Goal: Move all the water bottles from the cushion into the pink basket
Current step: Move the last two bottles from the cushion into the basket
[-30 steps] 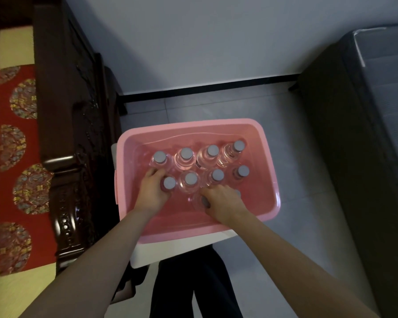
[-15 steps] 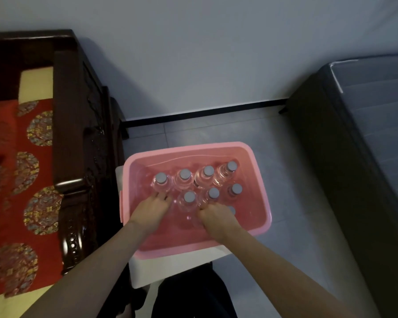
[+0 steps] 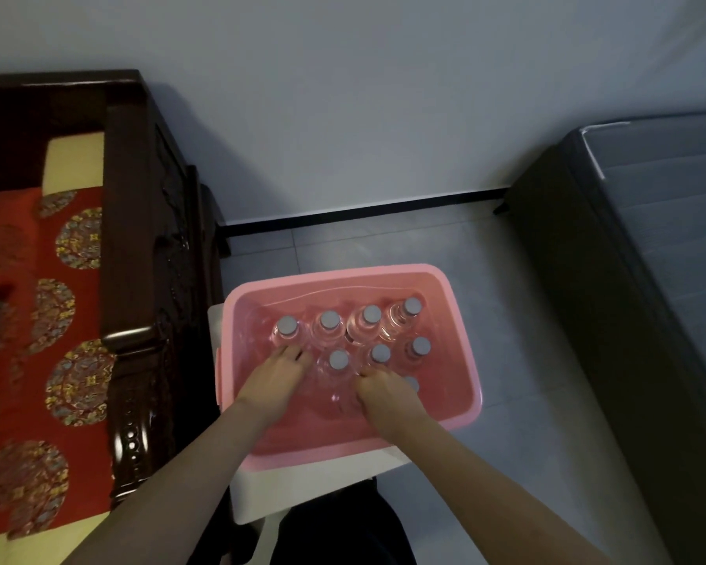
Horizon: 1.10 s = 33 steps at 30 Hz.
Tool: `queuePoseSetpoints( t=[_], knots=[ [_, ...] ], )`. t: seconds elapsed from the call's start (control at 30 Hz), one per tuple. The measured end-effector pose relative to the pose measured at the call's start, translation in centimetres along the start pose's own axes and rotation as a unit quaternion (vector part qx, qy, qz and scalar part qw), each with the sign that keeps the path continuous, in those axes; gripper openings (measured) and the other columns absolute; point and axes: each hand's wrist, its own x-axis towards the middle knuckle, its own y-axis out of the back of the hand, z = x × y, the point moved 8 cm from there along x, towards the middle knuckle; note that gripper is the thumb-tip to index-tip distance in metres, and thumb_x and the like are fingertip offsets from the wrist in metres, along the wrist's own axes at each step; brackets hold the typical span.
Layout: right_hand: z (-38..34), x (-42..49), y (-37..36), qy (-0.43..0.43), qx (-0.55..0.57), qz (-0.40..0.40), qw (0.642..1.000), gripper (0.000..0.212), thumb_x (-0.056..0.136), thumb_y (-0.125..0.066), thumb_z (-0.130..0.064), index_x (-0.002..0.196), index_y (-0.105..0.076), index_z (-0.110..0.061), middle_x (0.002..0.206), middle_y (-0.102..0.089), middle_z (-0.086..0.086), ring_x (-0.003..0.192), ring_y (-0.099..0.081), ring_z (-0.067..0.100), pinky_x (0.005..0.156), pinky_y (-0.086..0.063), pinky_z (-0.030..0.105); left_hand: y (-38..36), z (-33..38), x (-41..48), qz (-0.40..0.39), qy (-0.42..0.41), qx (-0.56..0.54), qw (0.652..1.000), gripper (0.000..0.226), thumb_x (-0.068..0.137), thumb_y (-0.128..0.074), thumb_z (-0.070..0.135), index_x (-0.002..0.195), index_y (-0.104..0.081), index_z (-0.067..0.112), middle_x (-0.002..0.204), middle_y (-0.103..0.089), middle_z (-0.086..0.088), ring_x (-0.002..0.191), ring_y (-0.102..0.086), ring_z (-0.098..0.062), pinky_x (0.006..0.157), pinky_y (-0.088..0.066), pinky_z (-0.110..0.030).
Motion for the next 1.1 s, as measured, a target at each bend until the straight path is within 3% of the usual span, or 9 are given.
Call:
queuePoseSetpoints(
  t=[0.07, 0.2, 0.3, 0.43, 0.57, 0.7, 0.83, 0.97, 1.1],
  knots=[
    [0.9, -0.3, 0.8, -0.015, 0.014, 0.0, 1.0, 0.024, 0.083, -0.058, -0.011, 0.106, -0.065, -0.007, 0.106, -0.062, 0.011, 0.097, -0.062, 0.032, 0.063, -0.037, 0.031, 1.6, 0.2, -0.3, -0.006, -0.002, -0.007, 1.0, 0.041, 0.089, -0.056, 0.012, 0.128, -0.045, 0.013, 0.13, -0.048, -0.01, 0.117, -0.052, -0.032, 0.088, -0.046, -0.043],
    [2.5, -0.4, 8.1, -0.037, 0.009, 0.12, 0.992, 0.029, 0.084, -0.054, -0.037, 0.108, -0.062, -0.025, 0.1, -0.065, 0.001, 0.093, -0.062, 0.026, 0.055, -0.043, 0.03, 9.2, -0.5, -0.9, 0.084, -0.006, -0.047, 0.995, 0.048, 0.09, -0.055, 0.047, 0.125, -0.053, 0.014, 0.118, -0.059, -0.007, 0.11, -0.056, -0.03, 0.088, -0.047, -0.04],
    [2.5, -1.0, 16.3, -0.024, 0.023, 0.22, 0.975, 0.034, 0.088, -0.056, -0.036, 0.115, -0.064, -0.016, 0.115, -0.062, 0.004, 0.11, -0.053, 0.025, 0.081, -0.049, 0.037, 17.9, -0.7, -2.3, 0.209, -0.016, -0.087, 0.974, 0.05, 0.092, -0.054, 0.046, 0.124, -0.058, 0.007, 0.12, -0.062, -0.013, 0.115, -0.054, -0.031, 0.098, -0.043, -0.037],
    [0.7, -3.7, 27.5, 0.02, 0.046, 0.368, 0.928, 0.04, 0.088, -0.062, -0.031, 0.12, -0.063, -0.006, 0.124, -0.06, 0.013, 0.119, -0.05, 0.032, 0.09, -0.048, 0.042, 29.7, -1.6, -7.5, 0.364, 0.018, -0.124, 0.923, 0.048, 0.094, -0.051, 0.041, 0.125, -0.058, 0.004, 0.126, -0.06, -0.016, 0.12, -0.051, -0.032, 0.104, -0.034, -0.034],
    [-2.8, -8.4, 33.4, 0.067, 0.099, 0.436, 0.892, 0.044, 0.092, -0.057, -0.034, 0.129, -0.056, -0.011, 0.134, -0.054, 0.006, 0.127, -0.042, 0.023, 0.096, -0.04, 0.034, 35.4, -2.6, -17.5, 0.506, 0.086, -0.168, 0.842, 0.042, 0.097, -0.05, 0.032, 0.129, -0.055, 0.005, 0.131, -0.057, -0.015, 0.124, -0.048, -0.03, 0.104, -0.03, -0.028],
    [-6.8, -11.3, 33.8, 0.127, 0.223, 0.417, 0.872, 0.042, 0.091, -0.06, -0.033, 0.13, -0.054, -0.017, 0.135, -0.053, 0.0, 0.127, -0.042, 0.018, 0.098, -0.031, 0.025, 32.3, -4.7, -30.0, 0.582, 0.184, -0.237, 0.756, 0.043, 0.098, -0.046, 0.032, 0.136, -0.049, 0.012, 0.138, -0.053, -0.008, 0.129, -0.046, -0.022, 0.104, -0.032, -0.03],
    [-12.1, -12.0, 31.0, 0.167, 0.293, 0.368, 0.866, 0.041, 0.091, -0.061, -0.031, 0.129, -0.055, -0.019, 0.135, -0.052, -0.003, 0.127, -0.045, 0.015, 0.104, -0.036, 0.033, 26.1, -7.4, -42.3, 0.617, 0.272, -0.267, 0.689, 0.046, 0.099, -0.042, 0.041, 0.141, -0.042, 0.024, 0.14, -0.048, 0.006, 0.129, -0.044, -0.013, 0.101, -0.036, -0.029],
    [-20.0, -11.4, 28.0, 0.208, 0.318, 0.3, 0.875, 0.044, 0.092, -0.059, -0.033, 0.133, -0.052, -0.019, 0.141, -0.048, -0.003, 0.13, -0.043, 0.015, 0.106, -0.035, 0.034, 21.4, -9.2, -51.8, 0.624, 0.357, -0.279, 0.636, 0.049, 0.098, -0.04, 0.045, 0.143, -0.04, 0.024, 0.145, -0.044, 0.003, 0.131, -0.043, -0.018, 0.107, -0.038, -0.042],
    [-30.5, -10.8, 24.9, 0.27, 0.338, 0.23, 0.872, 0.043, 0.09, -0.06, -0.038, 0.131, -0.052, -0.026, 0.136, -0.052, -0.004, 0.12, -0.047, 0.01, 0.099, -0.037, 0.029, 16.8, -11.5, -61.6, 0.661, 0.41, -0.273, 0.566, 0.047, 0.098, -0.043, 0.043, 0.14, -0.045, 0.021, 0.141, -0.05, 0.0, 0.128, -0.048, -0.018, 0.106, -0.04, -0.044]
  ],
)
